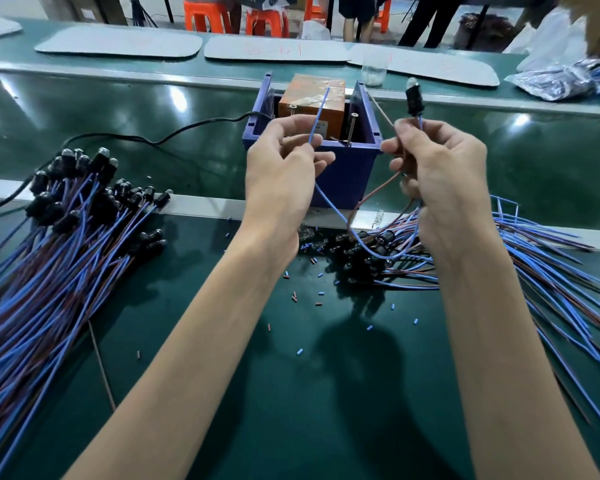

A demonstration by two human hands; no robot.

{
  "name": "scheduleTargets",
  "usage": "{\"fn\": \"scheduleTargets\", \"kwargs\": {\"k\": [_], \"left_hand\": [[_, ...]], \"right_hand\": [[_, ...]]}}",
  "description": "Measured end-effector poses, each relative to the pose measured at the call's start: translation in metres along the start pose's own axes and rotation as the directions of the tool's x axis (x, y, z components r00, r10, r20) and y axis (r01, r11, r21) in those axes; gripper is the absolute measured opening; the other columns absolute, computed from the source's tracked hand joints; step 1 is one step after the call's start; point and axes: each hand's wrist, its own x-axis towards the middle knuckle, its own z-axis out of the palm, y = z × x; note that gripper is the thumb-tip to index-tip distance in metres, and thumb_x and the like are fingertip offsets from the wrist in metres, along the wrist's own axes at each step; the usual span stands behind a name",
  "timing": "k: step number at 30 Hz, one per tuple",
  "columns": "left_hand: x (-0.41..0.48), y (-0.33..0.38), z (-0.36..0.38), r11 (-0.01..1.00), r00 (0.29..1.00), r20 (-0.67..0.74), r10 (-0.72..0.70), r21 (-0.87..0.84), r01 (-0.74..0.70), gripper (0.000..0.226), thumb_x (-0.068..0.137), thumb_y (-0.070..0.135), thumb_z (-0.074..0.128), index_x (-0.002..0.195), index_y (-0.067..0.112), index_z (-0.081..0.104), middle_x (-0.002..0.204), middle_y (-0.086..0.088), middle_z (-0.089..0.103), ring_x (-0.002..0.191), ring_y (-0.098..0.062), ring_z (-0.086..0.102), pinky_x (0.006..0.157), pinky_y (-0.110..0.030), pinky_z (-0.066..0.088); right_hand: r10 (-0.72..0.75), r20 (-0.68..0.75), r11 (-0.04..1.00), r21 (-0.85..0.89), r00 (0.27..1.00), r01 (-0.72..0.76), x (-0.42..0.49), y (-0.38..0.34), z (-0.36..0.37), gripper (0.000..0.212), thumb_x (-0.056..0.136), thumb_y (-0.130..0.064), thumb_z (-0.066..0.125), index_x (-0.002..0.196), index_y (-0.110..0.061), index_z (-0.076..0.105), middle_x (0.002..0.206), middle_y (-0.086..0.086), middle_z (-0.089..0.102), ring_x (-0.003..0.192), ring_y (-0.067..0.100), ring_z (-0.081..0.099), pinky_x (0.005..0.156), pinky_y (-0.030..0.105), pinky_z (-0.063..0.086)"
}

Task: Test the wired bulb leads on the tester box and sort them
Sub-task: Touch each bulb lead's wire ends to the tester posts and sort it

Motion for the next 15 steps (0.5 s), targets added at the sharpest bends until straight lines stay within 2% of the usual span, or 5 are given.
{"fn": "scheduleTargets", "kwargs": {"k": [4, 6, 8, 12, 15], "left_hand": [[0.004, -0.006, -0.005, 1.0, 1.0, 0.018, -0.024, -0.02, 0.024, 0.039, 0.092, -0.013, 0.038, 0.1, 0.014, 0.066, 0.09, 0.001, 0.064, 0.066, -0.002, 0.066, 0.07, -0.012, 0.051], [0.006, -0.01, -0.007, 1.0, 1.0, 0.008, -0.015, 0.026, 0.015, 0.037, 0.093, -0.012, 0.04, 0.112, 0.008, 0.065, 0.091, 0.002, 0.066, 0.068, -0.002, 0.069, 0.078, -0.015, 0.054], [0.008, -0.016, -0.008, 0.998, 1.0, 0.011, -0.011, 0.066, 0.01, 0.032, 0.094, -0.009, 0.043, 0.116, 0.003, 0.064, 0.091, 0.0, 0.067, 0.07, -0.004, 0.07, 0.084, -0.019, 0.055], [0.012, -0.025, -0.013, 0.991, 0.999, -0.003, -0.037, 0.126, 0.037, 0.024, 0.095, -0.004, 0.049, 0.112, -0.001, 0.066, 0.088, -0.002, 0.068, 0.071, -0.007, 0.071, 0.08, -0.018, 0.055], [0.014, -0.026, -0.014, 0.99, 0.999, 0.016, -0.038, 0.138, 0.035, 0.023, 0.096, -0.003, 0.05, 0.111, 0.0, 0.066, 0.089, -0.001, 0.069, 0.072, -0.007, 0.071, 0.078, -0.016, 0.055]], "right_hand": [[0.038, -0.009, 0.999, -0.028, 0.999, -0.038, 0.004, 0.002, -0.007, 0.019, 0.09, -0.001, 0.054, 0.081, -0.015, 0.063, 0.067, -0.004, 0.071, 0.048, 0.002, 0.05, 0.036, 0.012, 0.025], [0.043, -0.009, 0.999, -0.033, 0.999, -0.043, 0.006, 0.006, -0.008, 0.023, 0.088, 0.003, 0.051, 0.082, -0.015, 0.064, 0.071, -0.003, 0.071, 0.049, 0.002, 0.053, 0.036, 0.012, 0.024], [0.055, -0.01, 0.996, -0.07, 0.998, -0.056, 0.007, 0.012, -0.007, 0.025, 0.088, 0.005, 0.049, 0.085, -0.015, 0.065, 0.074, -0.003, 0.071, 0.05, 0.001, 0.055, 0.037, 0.011, 0.026], [0.091, 0.013, 0.991, -0.098, 0.996, -0.09, 0.009, 0.026, -0.002, 0.023, 0.091, 0.006, 0.049, 0.091, -0.01, 0.065, 0.082, 0.004, 0.068, 0.05, -0.002, 0.058, 0.04, 0.008, 0.034], [0.099, 0.026, 0.989, -0.11, 0.995, -0.096, 0.011, 0.03, 0.001, 0.022, 0.092, 0.004, 0.05, 0.091, -0.011, 0.066, 0.084, 0.003, 0.069, 0.051, -0.003, 0.059, 0.04, 0.007, 0.035]]}}
